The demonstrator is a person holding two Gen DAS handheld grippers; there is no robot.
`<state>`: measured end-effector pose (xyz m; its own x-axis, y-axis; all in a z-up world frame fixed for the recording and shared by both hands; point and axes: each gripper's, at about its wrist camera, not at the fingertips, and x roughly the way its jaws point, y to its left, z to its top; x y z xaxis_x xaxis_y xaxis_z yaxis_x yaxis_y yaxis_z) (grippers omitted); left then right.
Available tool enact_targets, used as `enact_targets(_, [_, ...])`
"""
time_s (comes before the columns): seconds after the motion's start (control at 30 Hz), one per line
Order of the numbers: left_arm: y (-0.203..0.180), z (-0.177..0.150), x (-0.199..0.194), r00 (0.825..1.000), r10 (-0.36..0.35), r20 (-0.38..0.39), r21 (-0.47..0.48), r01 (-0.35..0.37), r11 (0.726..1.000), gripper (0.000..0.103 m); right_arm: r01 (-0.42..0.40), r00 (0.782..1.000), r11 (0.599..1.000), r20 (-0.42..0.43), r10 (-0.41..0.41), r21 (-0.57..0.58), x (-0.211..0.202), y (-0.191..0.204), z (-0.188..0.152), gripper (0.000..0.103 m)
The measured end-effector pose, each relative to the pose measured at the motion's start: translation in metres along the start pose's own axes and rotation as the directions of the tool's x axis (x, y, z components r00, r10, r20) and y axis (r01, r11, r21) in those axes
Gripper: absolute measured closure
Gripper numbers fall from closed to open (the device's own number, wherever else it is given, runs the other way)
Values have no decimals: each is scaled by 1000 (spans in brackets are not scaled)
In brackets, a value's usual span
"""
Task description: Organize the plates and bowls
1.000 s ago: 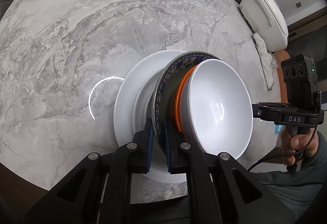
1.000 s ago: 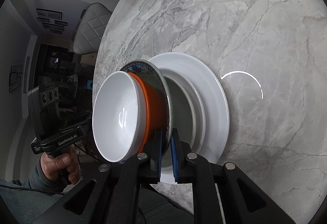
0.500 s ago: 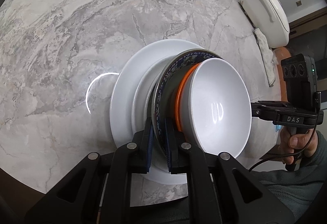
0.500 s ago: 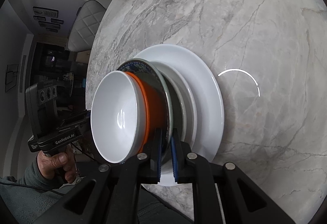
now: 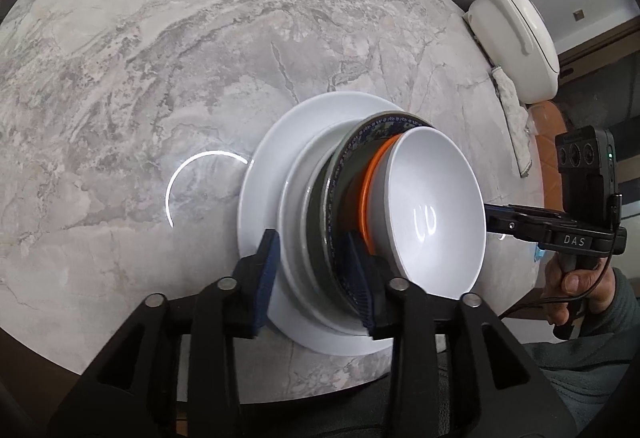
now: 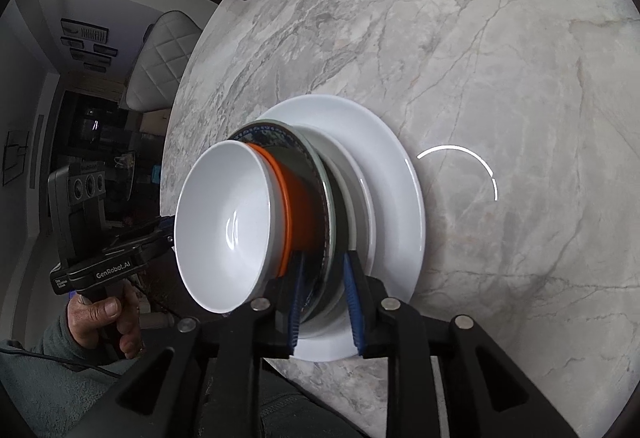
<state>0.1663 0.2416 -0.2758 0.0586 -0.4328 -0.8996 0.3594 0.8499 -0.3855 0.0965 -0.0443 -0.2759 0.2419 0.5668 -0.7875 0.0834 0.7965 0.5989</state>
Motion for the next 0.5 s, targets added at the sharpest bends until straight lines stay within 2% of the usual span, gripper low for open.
enact_targets(0.07, [5,1,-14,999,-9,42,3,9,1000,36,9,999,1000,30,-10,18,-8,0,-4,58])
enact_targets(0.1, [5,3,-21,997,-11,74,15,10,1000,32,19,999,999,49,-21,26,-13,0,-6,46])
enact_targets(0.13, [3,4,-28,995,-13,100,29,10,1000,29,25,997,999,68,-27,31,-18,1,-8,39])
enact_targets(0.2, [-3,6,-42,987,-7,158,61,-2,998,28,43,994,998,97,-46,38,-28,3,-12,35])
enact_targets(0.27, [-9,7,-59,974,0,229,84,-20,996,20,82,988,995,128,-87,49,-38,6,-17,26])
enact_targets(0.33, [-15,7,-81,950,-4,313,85,-24,996,20,100,979,994,173,-107,53,-51,11,-22,15])
enact_targets(0.4, [-25,6,-107,915,-37,401,85,3,996,20,103,968,993,224,-111,50,-65,14,-26,7])
enact_targets(0.43, [-33,5,-120,902,-26,431,73,-6,997,18,101,963,994,248,-109,44,-71,18,-27,1])
enact_targets(0.5, [-47,6,-138,890,-52,454,65,25,998,18,96,946,995,308,-98,23,-86,23,-30,0])
